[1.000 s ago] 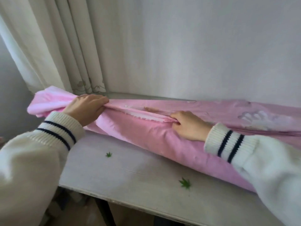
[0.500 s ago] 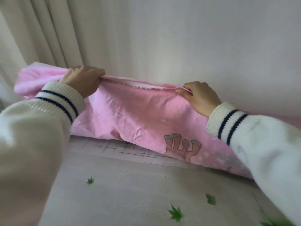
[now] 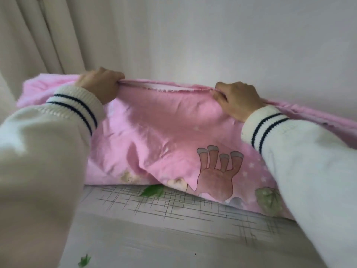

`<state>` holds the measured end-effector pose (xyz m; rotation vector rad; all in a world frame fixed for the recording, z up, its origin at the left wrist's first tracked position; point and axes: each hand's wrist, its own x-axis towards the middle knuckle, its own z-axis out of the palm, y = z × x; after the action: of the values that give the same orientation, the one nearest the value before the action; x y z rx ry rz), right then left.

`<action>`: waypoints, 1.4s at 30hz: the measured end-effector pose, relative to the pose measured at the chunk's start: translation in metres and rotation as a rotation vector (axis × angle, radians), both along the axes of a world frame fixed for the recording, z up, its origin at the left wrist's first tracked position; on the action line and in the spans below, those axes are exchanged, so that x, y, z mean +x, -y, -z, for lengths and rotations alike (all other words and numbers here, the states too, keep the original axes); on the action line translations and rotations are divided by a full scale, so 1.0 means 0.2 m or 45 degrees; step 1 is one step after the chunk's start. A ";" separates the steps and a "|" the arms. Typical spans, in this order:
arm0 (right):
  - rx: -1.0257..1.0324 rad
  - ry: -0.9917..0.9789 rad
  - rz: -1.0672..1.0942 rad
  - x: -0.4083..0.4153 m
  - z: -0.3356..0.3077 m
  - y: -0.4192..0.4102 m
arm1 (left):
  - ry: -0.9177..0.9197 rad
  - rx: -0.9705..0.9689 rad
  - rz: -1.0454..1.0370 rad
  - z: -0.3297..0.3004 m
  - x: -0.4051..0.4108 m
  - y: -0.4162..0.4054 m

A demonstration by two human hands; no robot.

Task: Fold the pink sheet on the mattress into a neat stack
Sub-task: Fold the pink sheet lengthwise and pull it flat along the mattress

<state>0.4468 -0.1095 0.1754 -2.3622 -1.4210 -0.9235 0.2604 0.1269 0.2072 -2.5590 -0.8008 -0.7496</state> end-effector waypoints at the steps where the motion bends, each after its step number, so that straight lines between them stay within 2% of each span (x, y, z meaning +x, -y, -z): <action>1: -0.055 -0.009 0.006 0.03 0.05 -0.03 | -0.042 -0.019 -0.014 0.05 0.04 -0.03; 5: -0.152 -0.062 0.012 0.14 0.27 -0.15 | -0.234 -0.146 -0.084 0.27 0.17 -0.17; 10: -0.288 -0.072 0.073 0.29 0.50 -0.27 | -0.349 -0.263 -0.131 0.51 0.33 -0.28; 21: -0.511 -0.257 0.183 0.52 0.77 -0.45 | -0.561 -0.145 -0.132 0.92 0.62 -0.47; 23: -0.525 -0.334 0.179 0.55 0.81 -0.49 | -0.610 -0.201 -0.132 0.99 0.65 -0.50; 27: -0.560 -0.642 0.085 0.62 0.92 -0.54 | -0.734 -0.284 -0.127 1.10 0.69 -0.54; 33: -0.651 -0.739 0.051 0.67 0.98 -0.57 | -0.686 -0.323 -0.115 1.18 0.71 -0.59; 38: -0.586 -0.808 0.056 0.67 0.98 -0.57 | -0.597 -0.387 -0.097 1.21 0.68 -0.62; 42: -0.584 -0.795 0.070 0.66 0.96 -0.57 | -0.645 -0.432 -0.103 1.18 0.69 -0.62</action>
<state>0.5788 0.0048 -0.0171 -2.6589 -1.3945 0.1782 0.3992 0.2512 -0.0295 -2.7987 -0.9045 0.0812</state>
